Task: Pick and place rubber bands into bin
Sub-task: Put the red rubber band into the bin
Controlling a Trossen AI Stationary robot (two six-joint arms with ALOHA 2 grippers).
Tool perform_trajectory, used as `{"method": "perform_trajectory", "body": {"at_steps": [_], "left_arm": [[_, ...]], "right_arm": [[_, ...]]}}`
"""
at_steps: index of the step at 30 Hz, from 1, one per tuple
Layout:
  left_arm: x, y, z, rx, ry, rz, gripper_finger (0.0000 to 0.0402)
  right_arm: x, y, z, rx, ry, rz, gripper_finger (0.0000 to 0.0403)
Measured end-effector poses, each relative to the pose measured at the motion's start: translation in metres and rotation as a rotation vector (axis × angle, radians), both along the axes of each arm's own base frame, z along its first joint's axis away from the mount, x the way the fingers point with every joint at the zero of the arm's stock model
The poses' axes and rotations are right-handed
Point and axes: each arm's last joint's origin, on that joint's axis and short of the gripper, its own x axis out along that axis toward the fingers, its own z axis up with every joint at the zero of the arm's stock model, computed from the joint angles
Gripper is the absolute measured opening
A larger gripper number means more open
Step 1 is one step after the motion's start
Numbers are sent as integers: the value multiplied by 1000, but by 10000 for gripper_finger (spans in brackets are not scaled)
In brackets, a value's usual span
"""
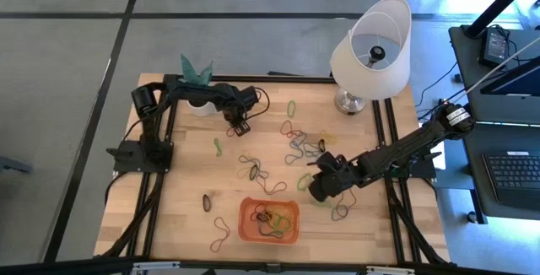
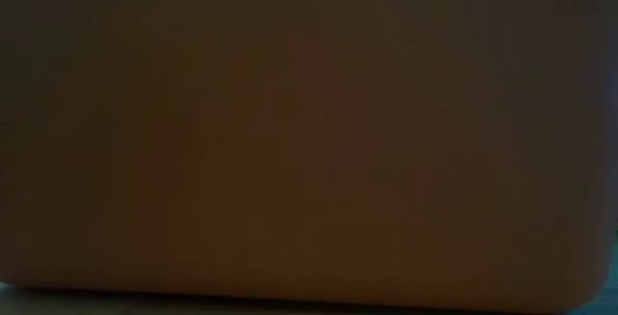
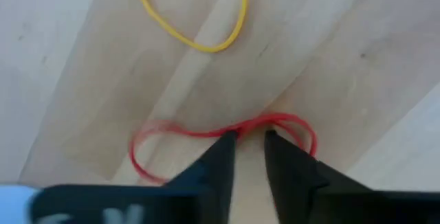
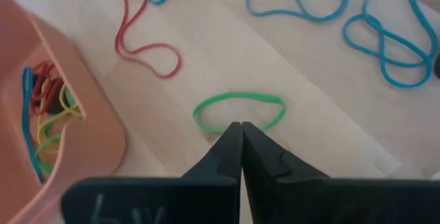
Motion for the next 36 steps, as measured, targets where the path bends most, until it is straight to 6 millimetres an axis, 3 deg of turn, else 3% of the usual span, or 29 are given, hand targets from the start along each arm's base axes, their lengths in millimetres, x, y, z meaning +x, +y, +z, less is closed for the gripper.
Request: {"method": "perform_trajectory", "body": {"at_steps": [2,4,14,17,21,26,36], "left_arm": [[0,-3,4,1,1,26,23],[-1,-8,12,-9,-16,70,8],[0,-61,101,71,-255,34,2],[-3,-73,115,125,-298,44,2],[-3,-77,117,238,-288,124,2],[1,-72,106,194,-266,150,21],[12,-41,56,129,-129,220,116]], "right_arm": [[-1,2,0,-6,2,16,9],[-2,4,0,-30,9,61,9],[-8,8,-2,-136,70,218,10],[-10,7,-3,-168,95,253,10],[-10,7,-3,-201,105,303,10],[-10,7,-3,-203,104,307,10],[-9,7,-3,-138,80,209,10]]}}
